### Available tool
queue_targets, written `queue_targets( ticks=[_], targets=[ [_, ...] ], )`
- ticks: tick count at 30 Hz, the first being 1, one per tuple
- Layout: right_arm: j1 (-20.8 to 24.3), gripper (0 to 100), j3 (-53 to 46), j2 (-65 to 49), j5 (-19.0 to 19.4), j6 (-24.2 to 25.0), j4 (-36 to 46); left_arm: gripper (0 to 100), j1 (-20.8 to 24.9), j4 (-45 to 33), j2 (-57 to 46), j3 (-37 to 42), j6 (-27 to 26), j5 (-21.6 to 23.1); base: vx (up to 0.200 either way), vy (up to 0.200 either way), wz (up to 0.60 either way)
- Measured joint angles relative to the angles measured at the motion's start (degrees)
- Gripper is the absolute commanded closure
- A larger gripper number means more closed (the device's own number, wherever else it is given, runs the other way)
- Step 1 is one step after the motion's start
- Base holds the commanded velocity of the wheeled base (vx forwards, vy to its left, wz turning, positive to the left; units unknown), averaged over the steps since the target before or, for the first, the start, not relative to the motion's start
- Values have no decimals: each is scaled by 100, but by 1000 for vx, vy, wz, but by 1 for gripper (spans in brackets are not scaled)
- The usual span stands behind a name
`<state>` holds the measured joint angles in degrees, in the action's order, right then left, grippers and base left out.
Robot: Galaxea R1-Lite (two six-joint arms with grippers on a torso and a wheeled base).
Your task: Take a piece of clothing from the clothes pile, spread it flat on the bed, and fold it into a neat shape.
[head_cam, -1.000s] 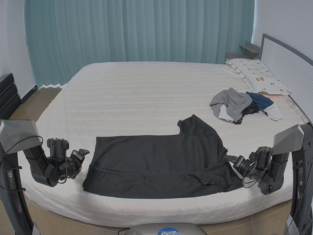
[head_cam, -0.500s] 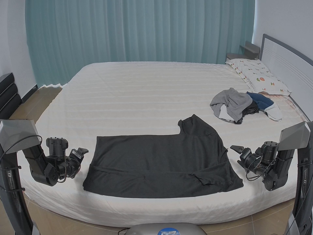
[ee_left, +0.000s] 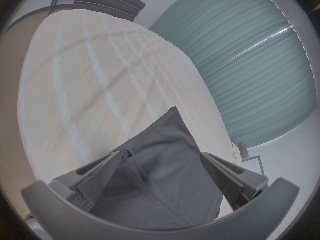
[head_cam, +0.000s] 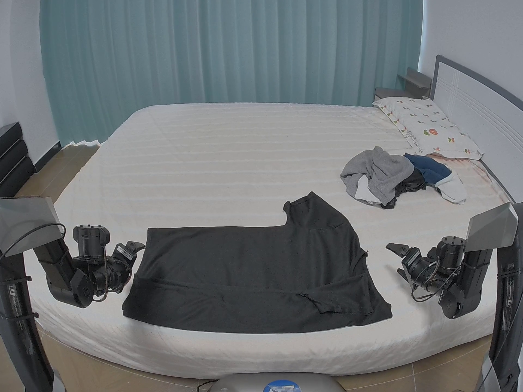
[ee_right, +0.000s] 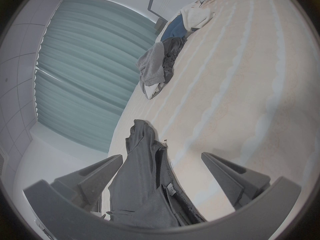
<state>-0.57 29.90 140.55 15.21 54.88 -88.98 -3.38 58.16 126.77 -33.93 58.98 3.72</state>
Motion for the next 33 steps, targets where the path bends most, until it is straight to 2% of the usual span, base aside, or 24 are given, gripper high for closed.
queue_targets(
  ticks=[5, 24, 33],
  targets=[
    [13, 0, -11, 6, -9, -4, 2, 0, -87, 0, -50, -16, 15, 49, 200, 0, 0],
    [46, 0, -37, 13, -20, -12, 0, 0, -100, -68, -116, -50, 2, 68, 0, 0, 0],
    [52, 0, -44, 16, -22, -17, 0, 0, -135, -315, -117, -588, -330, 277, 0, 0, 0]
  ],
)
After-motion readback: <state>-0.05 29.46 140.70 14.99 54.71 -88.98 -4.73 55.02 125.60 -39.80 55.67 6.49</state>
